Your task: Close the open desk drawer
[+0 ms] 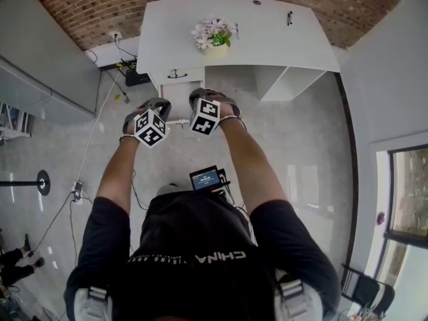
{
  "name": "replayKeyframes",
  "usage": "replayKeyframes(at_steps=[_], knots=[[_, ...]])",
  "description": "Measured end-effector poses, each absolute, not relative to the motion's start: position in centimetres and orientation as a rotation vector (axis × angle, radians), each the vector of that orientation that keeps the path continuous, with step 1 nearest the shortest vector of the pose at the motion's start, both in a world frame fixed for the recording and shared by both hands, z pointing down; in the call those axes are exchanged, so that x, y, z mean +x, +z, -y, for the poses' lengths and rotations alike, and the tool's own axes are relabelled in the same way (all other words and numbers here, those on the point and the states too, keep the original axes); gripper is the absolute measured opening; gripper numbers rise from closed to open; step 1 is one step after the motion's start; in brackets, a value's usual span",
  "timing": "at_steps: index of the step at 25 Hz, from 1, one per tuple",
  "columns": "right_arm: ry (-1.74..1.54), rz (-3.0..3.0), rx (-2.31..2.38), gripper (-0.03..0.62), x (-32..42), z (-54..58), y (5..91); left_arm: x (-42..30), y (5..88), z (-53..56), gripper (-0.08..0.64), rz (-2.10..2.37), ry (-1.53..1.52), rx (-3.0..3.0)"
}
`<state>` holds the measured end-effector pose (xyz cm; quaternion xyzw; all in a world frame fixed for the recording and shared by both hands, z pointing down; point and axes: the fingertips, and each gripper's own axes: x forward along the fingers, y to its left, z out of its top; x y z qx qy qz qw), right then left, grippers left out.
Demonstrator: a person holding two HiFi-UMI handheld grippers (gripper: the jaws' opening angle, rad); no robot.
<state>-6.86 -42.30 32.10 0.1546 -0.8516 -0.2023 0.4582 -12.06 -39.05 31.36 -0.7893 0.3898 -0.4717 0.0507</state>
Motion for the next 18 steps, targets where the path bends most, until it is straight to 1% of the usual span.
replayKeyframes(at_steps=[9,18], knots=[[-0.487,2.084,0.463,0.015,-8.9,45.4,30.2,-16.7,29.6,42.3,0.012,-1.192,-1.428,-2.369],[-0.478,2.06,0.502,0.015,-9.6,46.8,29.8,-17.5,29.2,43.4,0.012,-1.143,-1.402,-2.376]])
